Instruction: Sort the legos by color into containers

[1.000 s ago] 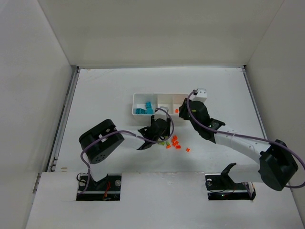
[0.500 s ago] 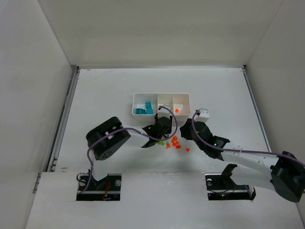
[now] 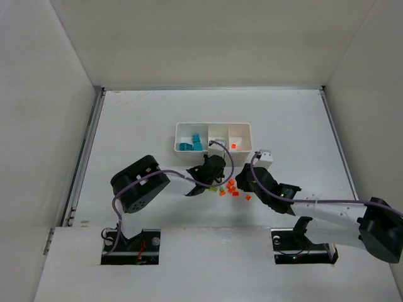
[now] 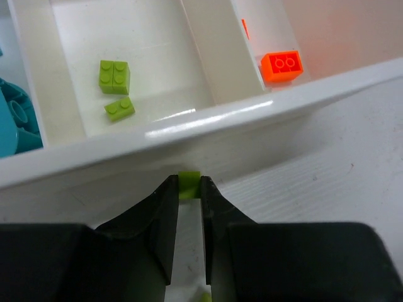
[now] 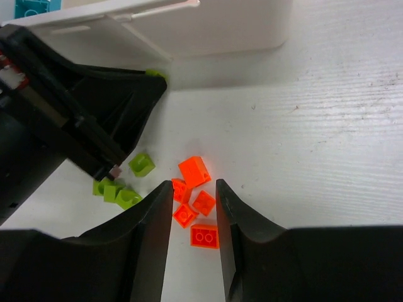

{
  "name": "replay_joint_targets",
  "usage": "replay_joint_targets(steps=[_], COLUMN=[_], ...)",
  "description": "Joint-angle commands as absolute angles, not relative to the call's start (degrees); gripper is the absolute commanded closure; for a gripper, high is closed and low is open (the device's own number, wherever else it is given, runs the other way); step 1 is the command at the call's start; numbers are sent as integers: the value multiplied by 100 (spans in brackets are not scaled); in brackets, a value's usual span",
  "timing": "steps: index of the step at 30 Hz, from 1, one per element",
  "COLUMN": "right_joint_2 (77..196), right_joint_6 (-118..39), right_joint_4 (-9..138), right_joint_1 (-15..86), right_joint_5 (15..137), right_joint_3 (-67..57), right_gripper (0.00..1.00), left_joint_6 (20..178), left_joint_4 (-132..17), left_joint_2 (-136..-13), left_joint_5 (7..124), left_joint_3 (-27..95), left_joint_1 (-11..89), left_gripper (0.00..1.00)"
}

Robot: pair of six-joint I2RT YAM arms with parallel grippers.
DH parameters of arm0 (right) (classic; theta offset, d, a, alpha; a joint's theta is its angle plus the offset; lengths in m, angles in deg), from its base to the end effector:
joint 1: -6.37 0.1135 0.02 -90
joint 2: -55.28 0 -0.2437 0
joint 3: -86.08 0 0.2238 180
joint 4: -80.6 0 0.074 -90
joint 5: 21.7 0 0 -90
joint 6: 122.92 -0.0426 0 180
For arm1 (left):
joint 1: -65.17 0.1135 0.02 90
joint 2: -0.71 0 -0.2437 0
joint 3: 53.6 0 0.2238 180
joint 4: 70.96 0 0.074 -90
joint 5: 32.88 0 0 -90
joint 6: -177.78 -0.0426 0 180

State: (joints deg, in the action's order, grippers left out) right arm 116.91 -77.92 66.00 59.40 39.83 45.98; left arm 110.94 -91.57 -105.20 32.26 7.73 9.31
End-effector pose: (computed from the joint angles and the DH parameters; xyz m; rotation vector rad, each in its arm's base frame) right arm 0.1379 0.1495 0.1801 0.1249 2.1474 0.4633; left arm 0.2108 -0.2789 0.1450 0.2822 1.9585 -0.4767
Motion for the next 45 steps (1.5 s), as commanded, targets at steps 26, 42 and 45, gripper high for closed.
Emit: replay_joint_targets(steps=[26,42,45], right_joint_2=[12567,13500,13482], right_joint_6=[-7503,-7362,-7423], right_joint_4=[7252,7595,7595], right_joint_1=[6249,6099,5976], right_joint_5=[4008,3982,3920], right_joint_3=[4408,4003,4065], right_gripper=[59,54,57], left_joint_6=[11283,11450,11468], left_joint_4=[-8573,-8626,-8538], left_joint_2=[-9728,-8482,-8025], left_joint_5=[3814,3673,3603], left_joint_3=[1828,513,-41], left_joint_1=[1933,1872,1714], left_gripper=[82,59,60])
